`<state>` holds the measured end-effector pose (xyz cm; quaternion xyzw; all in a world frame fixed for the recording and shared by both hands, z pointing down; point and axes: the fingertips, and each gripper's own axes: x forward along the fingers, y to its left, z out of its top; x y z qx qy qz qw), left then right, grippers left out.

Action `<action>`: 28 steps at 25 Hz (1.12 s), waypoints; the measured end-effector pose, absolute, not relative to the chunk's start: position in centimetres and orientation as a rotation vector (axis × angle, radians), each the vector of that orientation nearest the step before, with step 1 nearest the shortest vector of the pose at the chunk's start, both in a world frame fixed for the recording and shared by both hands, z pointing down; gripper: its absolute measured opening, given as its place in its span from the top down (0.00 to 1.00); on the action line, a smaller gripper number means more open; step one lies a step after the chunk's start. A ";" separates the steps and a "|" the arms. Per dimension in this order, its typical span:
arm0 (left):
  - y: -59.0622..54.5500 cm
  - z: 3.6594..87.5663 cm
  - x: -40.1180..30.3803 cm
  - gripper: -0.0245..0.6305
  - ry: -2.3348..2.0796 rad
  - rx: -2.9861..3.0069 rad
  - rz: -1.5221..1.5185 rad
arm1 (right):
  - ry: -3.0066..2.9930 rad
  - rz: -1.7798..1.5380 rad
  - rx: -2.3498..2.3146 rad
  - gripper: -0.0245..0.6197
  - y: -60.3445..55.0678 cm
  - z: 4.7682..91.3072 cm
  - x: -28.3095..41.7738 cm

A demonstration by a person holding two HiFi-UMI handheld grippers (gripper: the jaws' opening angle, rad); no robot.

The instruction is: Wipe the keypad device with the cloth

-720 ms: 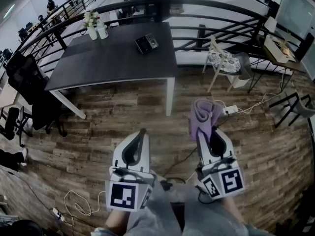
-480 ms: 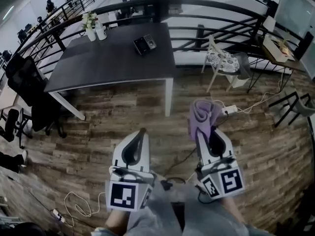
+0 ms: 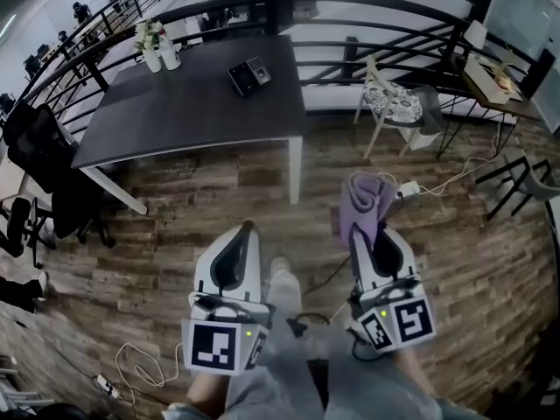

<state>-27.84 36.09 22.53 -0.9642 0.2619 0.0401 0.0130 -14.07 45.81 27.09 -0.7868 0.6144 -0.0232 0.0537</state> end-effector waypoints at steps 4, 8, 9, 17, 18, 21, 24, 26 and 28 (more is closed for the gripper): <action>34.6 23.1 -26.4 0.94 0.807 -3.023 0.122 | 1.863 -0.085 -2.396 0.81 44.5 27.5 -12.9; 32.4 23.1 -24.5 0.94 0.791 -3.034 0.123 | 1.862 -0.098 -2.410 0.81 42.5 27.5 -11.4; 31.8 23.0 -24.0 0.94 0.786 -3.036 0.122 | 1.858 -0.101 -2.412 0.81 41.9 27.5 -10.9; 26.4 22.2 -19.4 0.94 0.742 -3.053 0.118 | 1.832 -0.102 -2.428 0.81 36.6 26.6 -6.7; 25.6 22.1 -18.8 0.94 0.734 -3.053 0.117 | 1.828 -0.102 -2.429 0.81 35.8 26.5 -6.3; 23.2 21.9 -17.0 0.94 0.709 -3.052 0.110 | 1.817 -0.103 -2.437 0.81 33.5 26.3 -4.7; 21.0 21.7 -15.2 0.94 0.689 -3.057 0.108 | 1.808 -0.112 -2.448 0.81 31.4 26.4 -3.1; 19.6 21.7 -14.2 0.94 0.681 -3.058 0.104 | 1.806 -0.110 -2.450 0.81 29.8 26.4 -2.2; 18.2 21.8 -13.3 0.94 0.674 -3.058 0.098 | 1.806 -0.112 -2.450 0.81 28.4 26.5 -1.4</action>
